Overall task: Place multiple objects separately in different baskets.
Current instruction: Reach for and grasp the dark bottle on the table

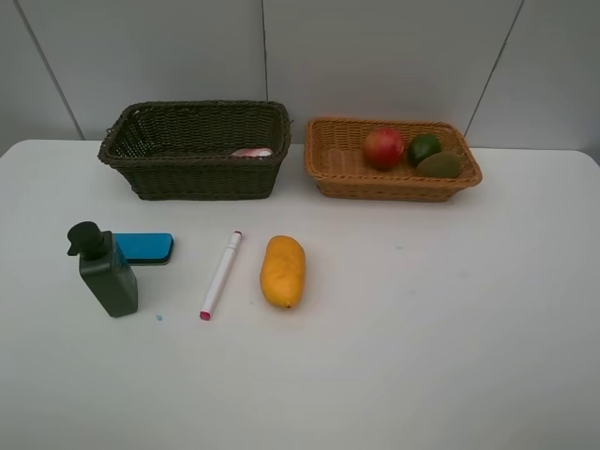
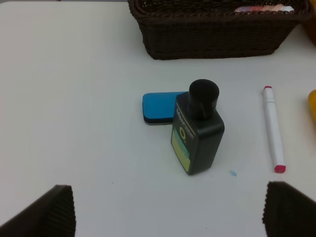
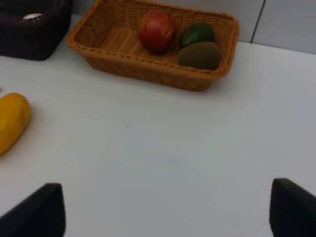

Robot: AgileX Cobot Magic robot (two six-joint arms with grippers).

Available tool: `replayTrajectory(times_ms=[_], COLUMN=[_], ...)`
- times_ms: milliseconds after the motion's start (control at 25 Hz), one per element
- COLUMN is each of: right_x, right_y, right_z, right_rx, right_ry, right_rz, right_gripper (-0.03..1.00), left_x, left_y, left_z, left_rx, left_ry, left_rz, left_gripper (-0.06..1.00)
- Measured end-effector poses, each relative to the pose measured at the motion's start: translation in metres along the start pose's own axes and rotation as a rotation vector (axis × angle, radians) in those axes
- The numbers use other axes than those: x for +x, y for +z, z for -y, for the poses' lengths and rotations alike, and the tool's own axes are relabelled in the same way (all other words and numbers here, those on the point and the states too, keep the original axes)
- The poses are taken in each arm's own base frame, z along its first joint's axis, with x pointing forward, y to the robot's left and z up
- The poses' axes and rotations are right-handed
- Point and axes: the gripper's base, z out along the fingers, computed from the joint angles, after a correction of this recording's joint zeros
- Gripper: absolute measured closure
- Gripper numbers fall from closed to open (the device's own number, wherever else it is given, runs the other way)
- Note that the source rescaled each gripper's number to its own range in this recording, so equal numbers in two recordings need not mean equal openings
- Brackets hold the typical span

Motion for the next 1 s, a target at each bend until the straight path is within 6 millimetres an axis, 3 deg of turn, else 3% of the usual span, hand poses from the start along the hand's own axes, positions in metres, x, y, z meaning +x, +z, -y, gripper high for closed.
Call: replayTrajectory(times_ms=[480, 1000], right_x=[0.0065, 0.0067], right_y=[-0.0019, -0.0019], right_z=[-0.0032, -0.0036], right_rx=[0.142, 0.153], right_ry=[0.089, 0.097], right_rz=[0.013, 0.010], right_gripper=[-0.03, -0.03], left_x=[0.0000, 0.0000], left_y=[0.0000, 0.0000], left_z=[0.0000, 0.0000], left_rx=[0.000, 0.000], left_ry=[0.000, 0.000], left_rz=[0.000, 0.000], left_gripper=[-0.05, -0.05])
